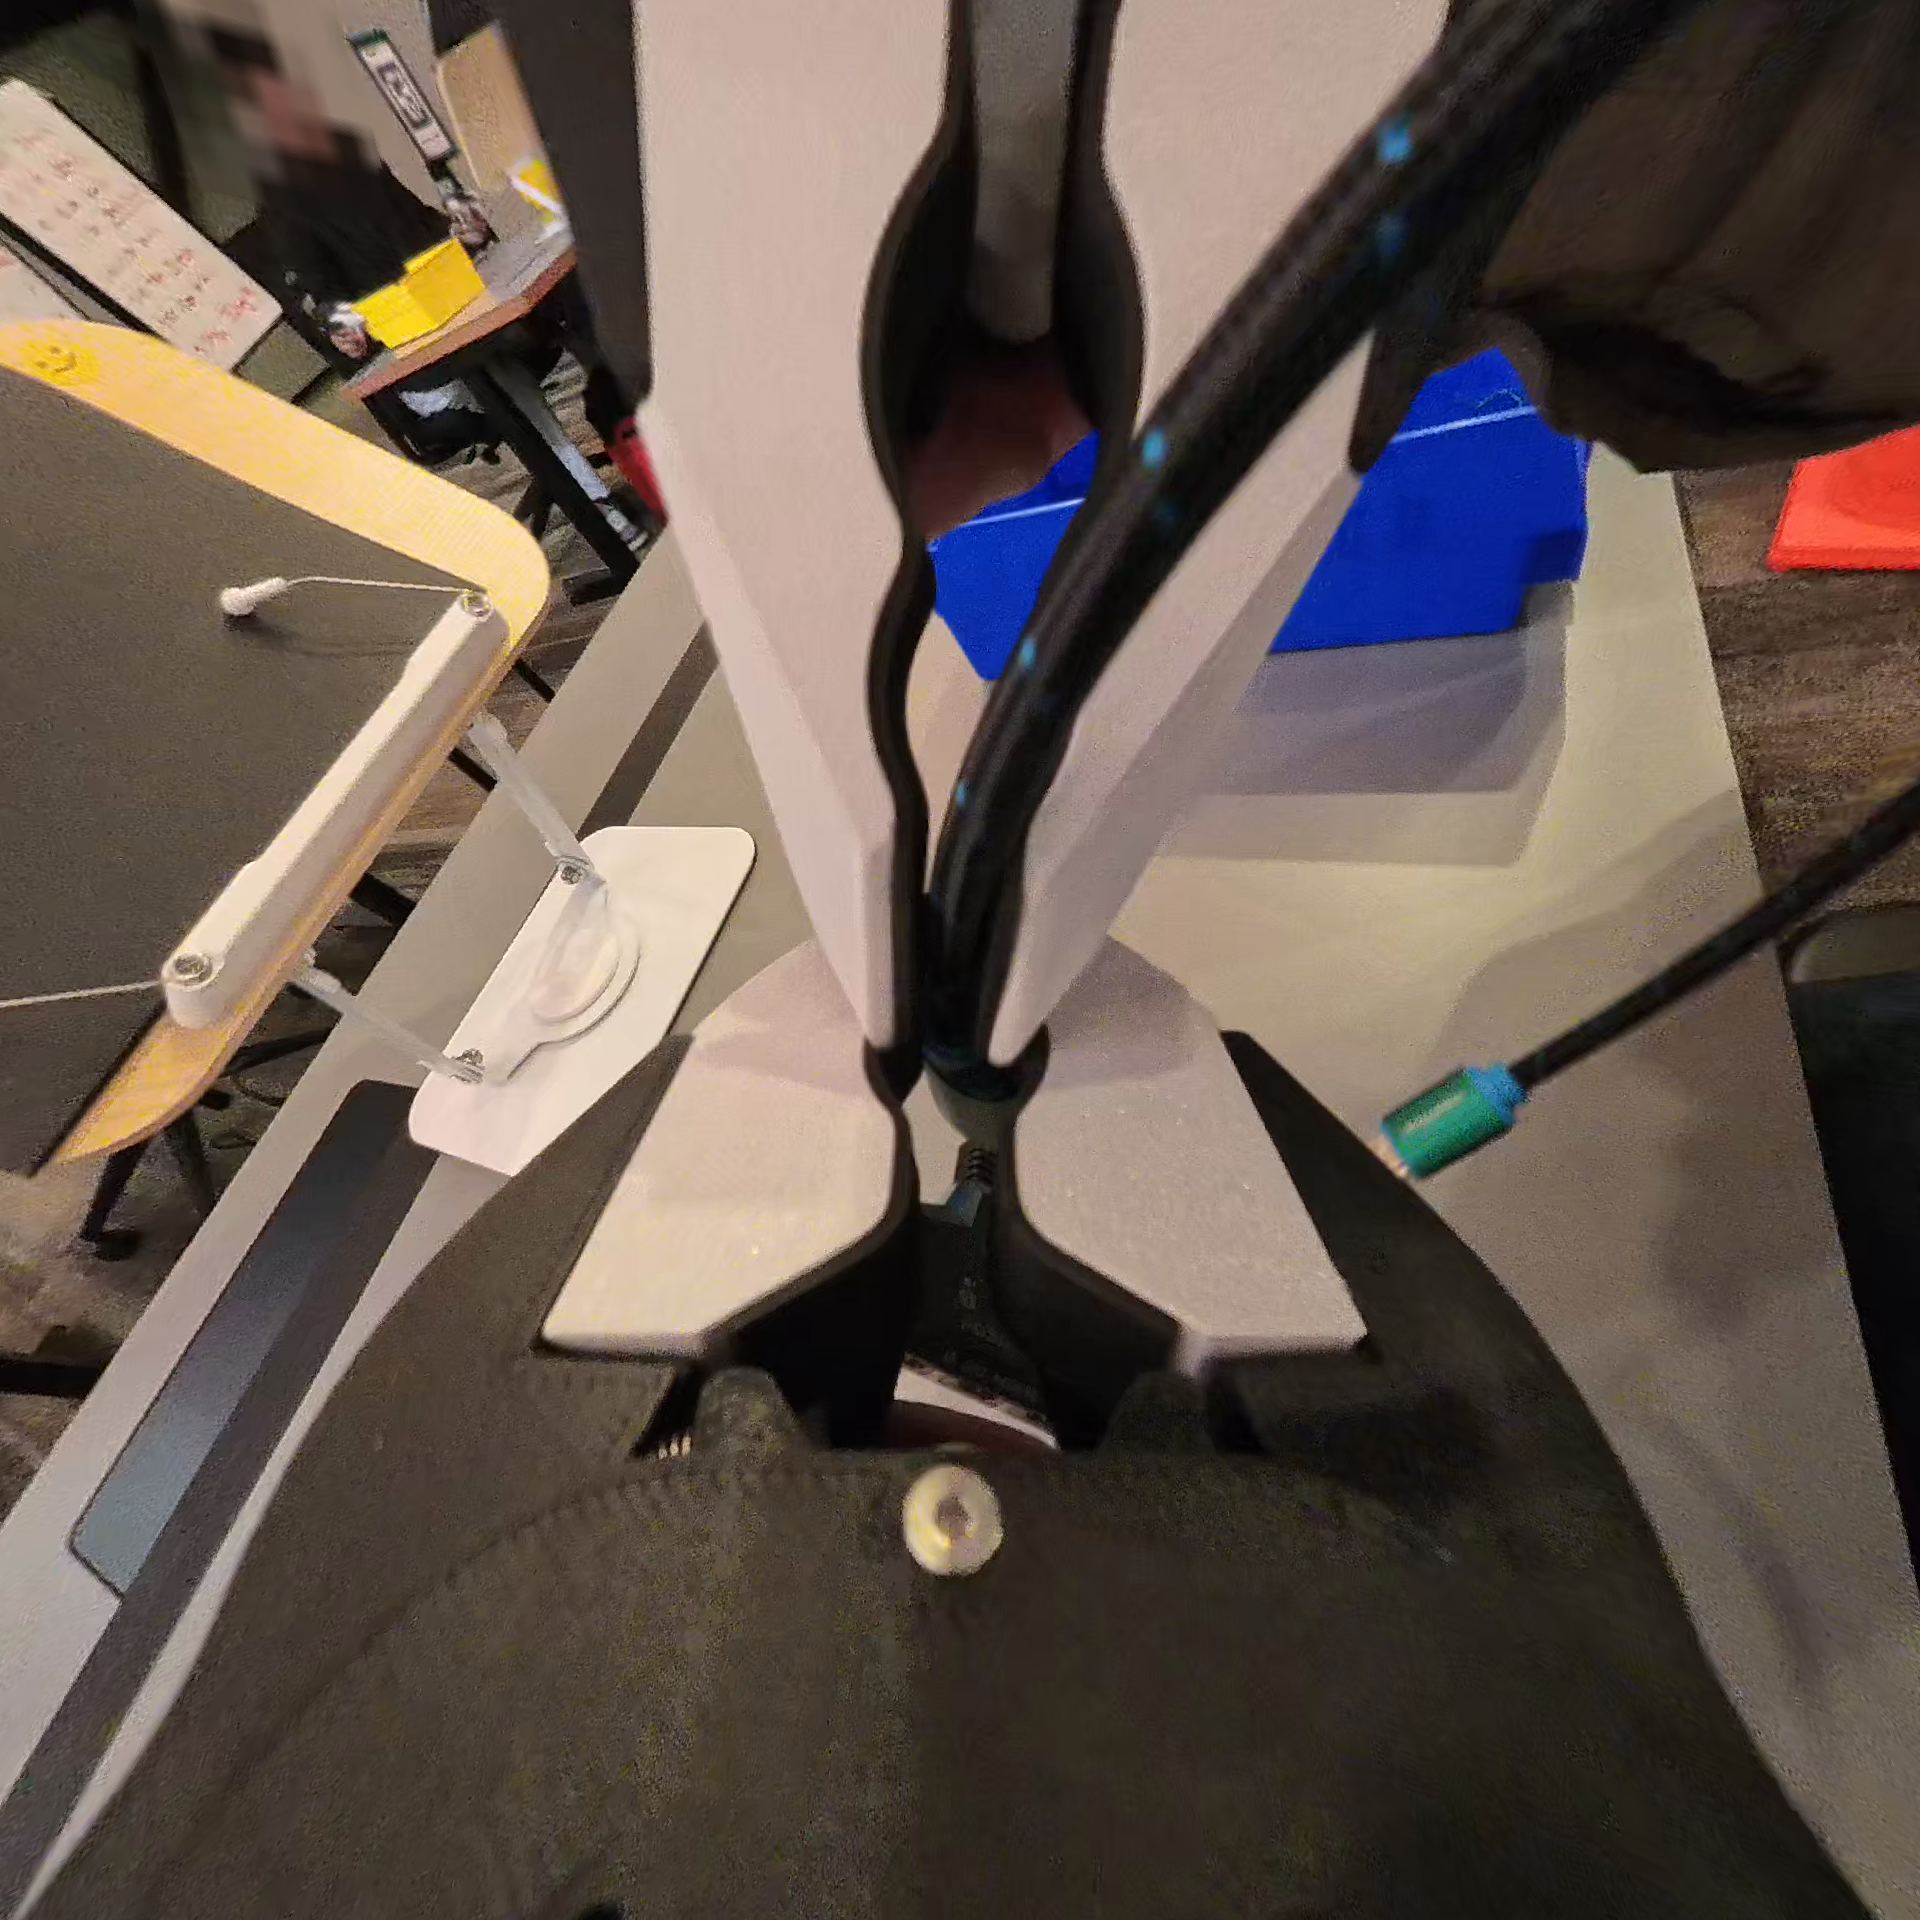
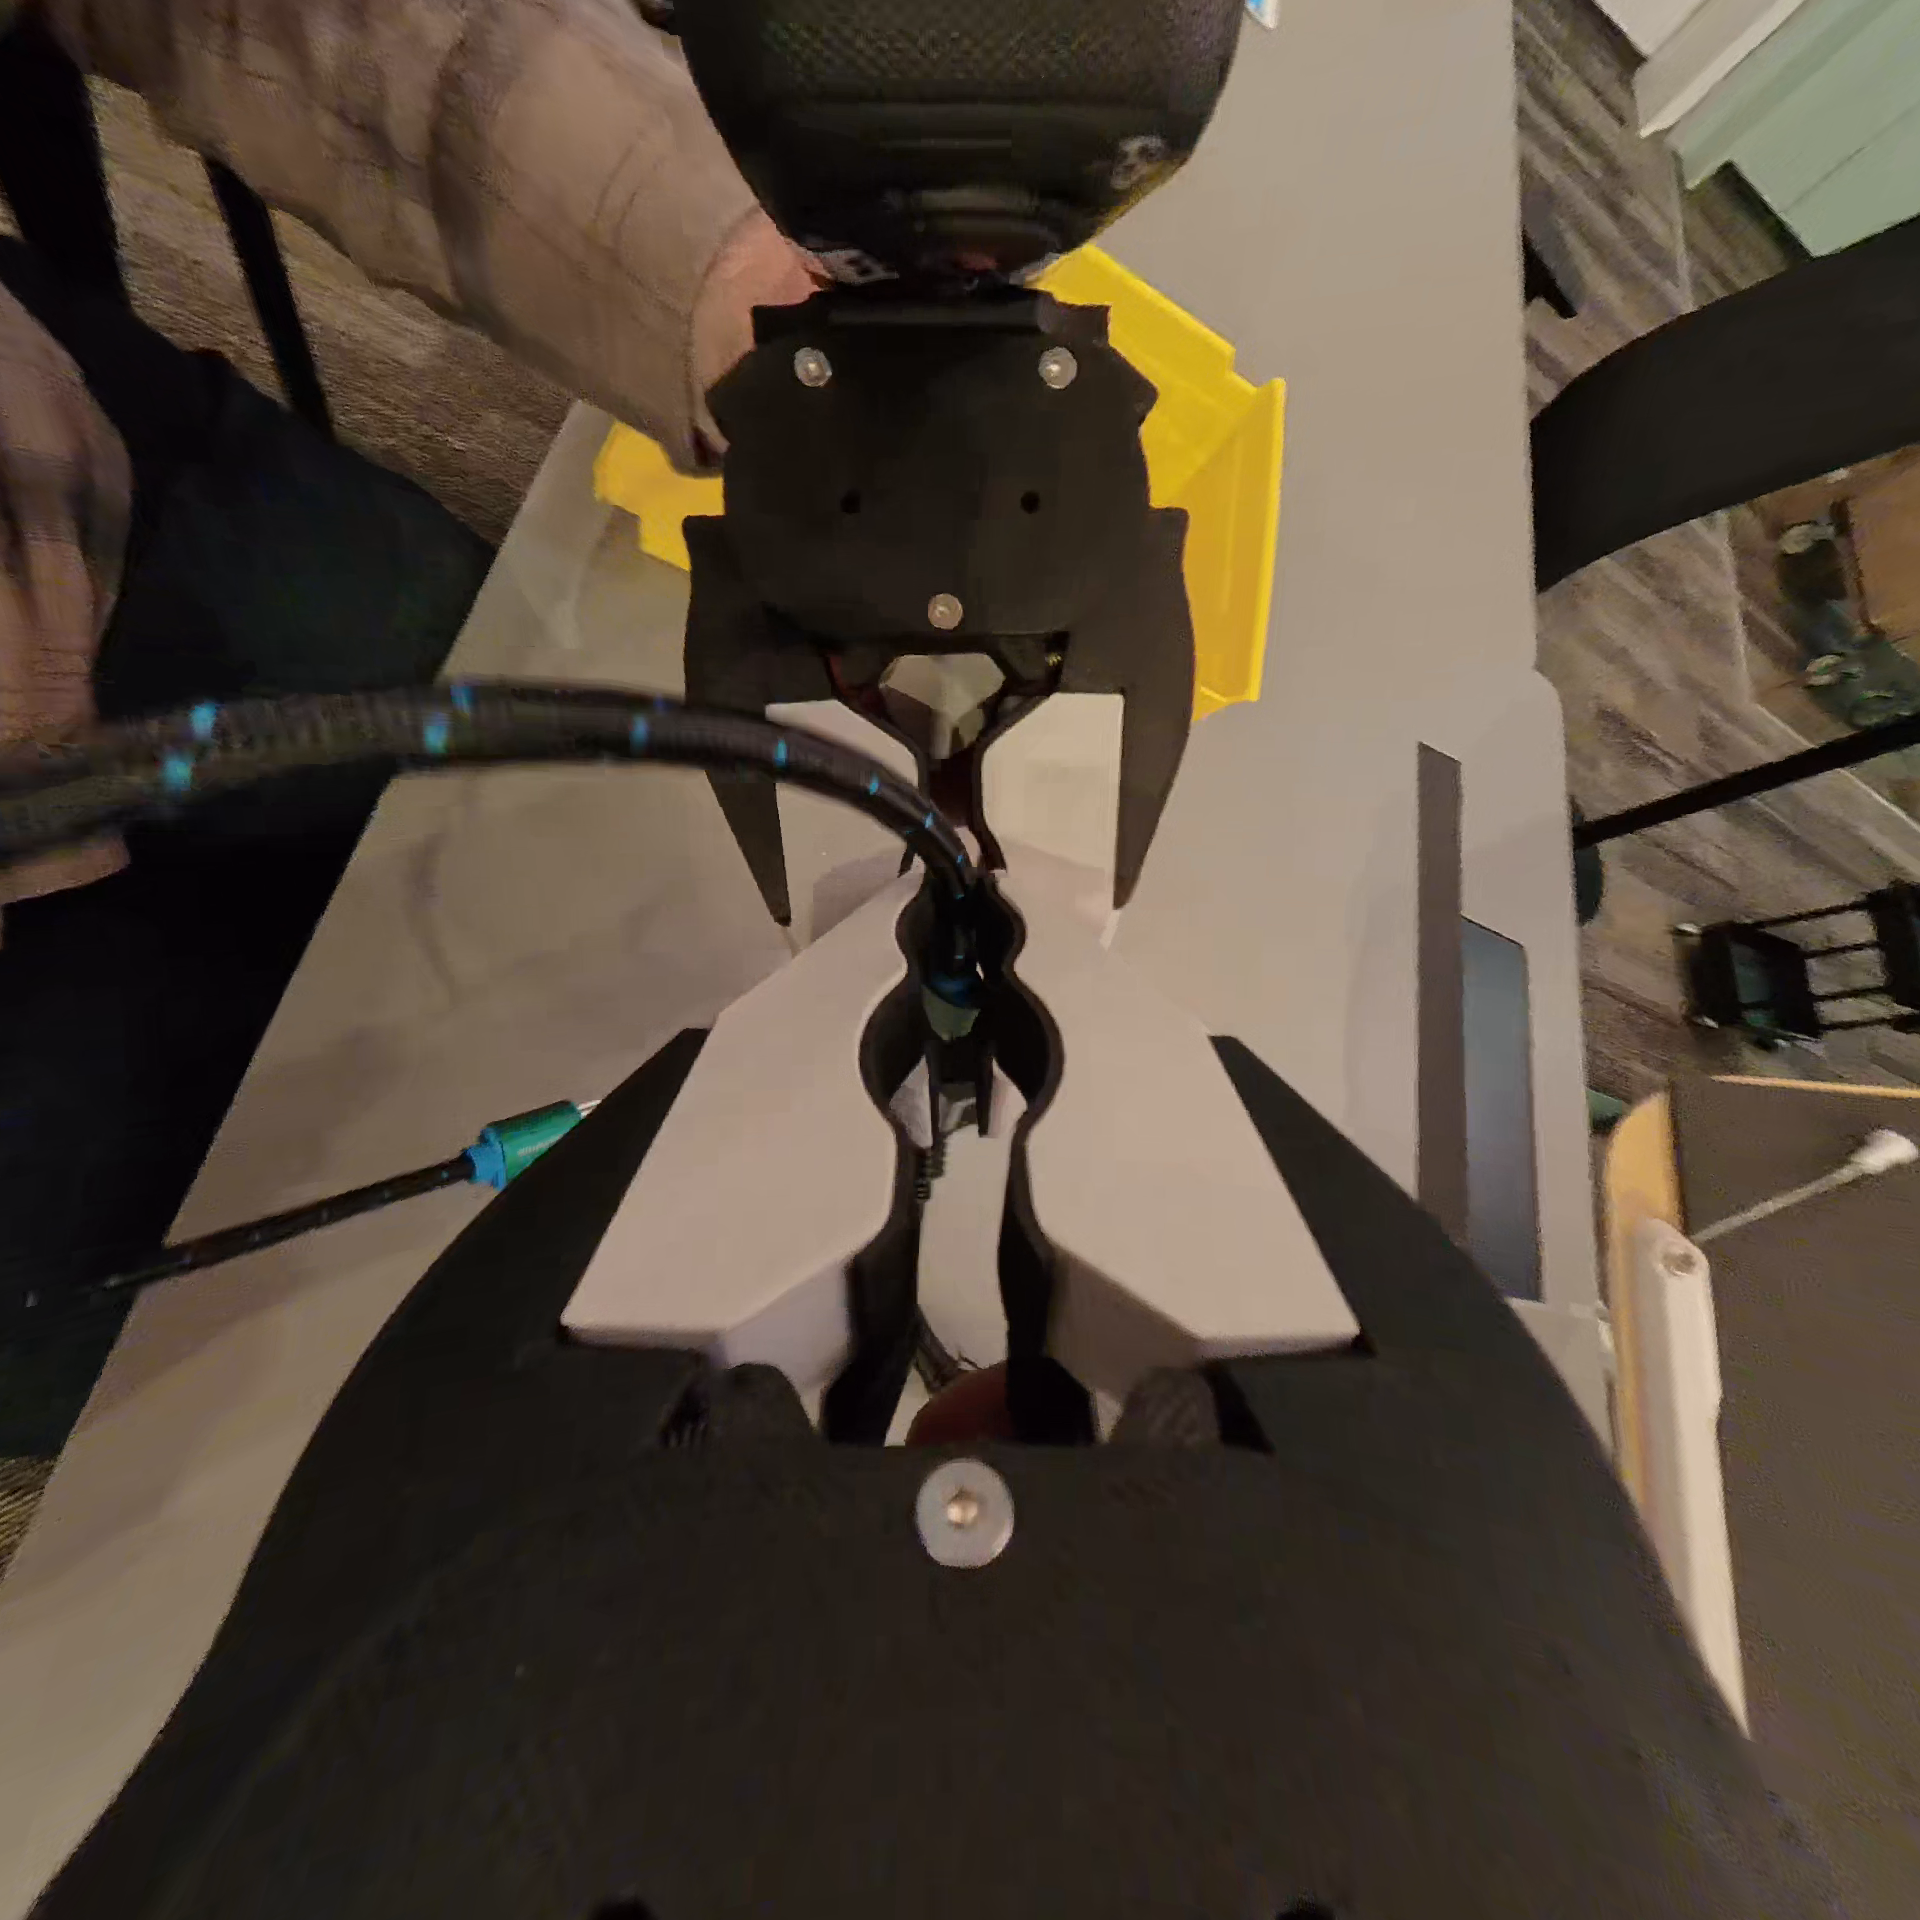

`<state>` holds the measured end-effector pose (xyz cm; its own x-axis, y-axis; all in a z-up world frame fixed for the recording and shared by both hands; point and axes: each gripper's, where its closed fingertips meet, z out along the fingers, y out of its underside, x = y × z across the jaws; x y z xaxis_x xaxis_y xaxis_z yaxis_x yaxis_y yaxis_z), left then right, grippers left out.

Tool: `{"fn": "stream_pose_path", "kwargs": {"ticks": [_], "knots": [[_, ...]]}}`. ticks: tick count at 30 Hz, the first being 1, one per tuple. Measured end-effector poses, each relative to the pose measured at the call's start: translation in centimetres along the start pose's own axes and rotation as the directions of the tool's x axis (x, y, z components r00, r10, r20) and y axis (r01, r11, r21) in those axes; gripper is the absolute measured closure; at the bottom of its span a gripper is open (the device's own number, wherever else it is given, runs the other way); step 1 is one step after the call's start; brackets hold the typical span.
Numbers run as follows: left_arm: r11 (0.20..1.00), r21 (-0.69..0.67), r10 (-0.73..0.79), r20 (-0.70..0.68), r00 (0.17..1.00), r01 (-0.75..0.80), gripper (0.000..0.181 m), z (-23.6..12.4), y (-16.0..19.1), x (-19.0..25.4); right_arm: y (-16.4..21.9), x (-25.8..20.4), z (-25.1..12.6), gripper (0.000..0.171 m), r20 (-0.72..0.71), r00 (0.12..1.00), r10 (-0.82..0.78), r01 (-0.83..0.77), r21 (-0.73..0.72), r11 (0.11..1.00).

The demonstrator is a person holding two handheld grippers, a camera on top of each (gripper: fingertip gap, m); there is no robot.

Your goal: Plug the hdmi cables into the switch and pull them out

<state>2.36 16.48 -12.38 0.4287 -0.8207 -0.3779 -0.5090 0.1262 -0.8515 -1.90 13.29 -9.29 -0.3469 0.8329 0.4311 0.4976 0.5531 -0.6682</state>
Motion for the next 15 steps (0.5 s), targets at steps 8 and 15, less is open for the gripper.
{"fn": "stream_pose_path", "kwargs": {"ticks": [8,15], "knots": [[0.97,0.182,-0.174,0.073,0.982,0.159,0.175,-1.8,-1.7,-3.2,1.4,3.6,-4.5,0.151,-0.247,0.944,0.22,-0.19,0.139,0.972],[0.831,0.372,-0.433,-0.033,0.901,0.413,0.176,-3.1,-3.7,-4.7,2.4,2.9,-3.6,0.145,-0.404,0.902,0.154,-0.094,0.165,0.982]]}}
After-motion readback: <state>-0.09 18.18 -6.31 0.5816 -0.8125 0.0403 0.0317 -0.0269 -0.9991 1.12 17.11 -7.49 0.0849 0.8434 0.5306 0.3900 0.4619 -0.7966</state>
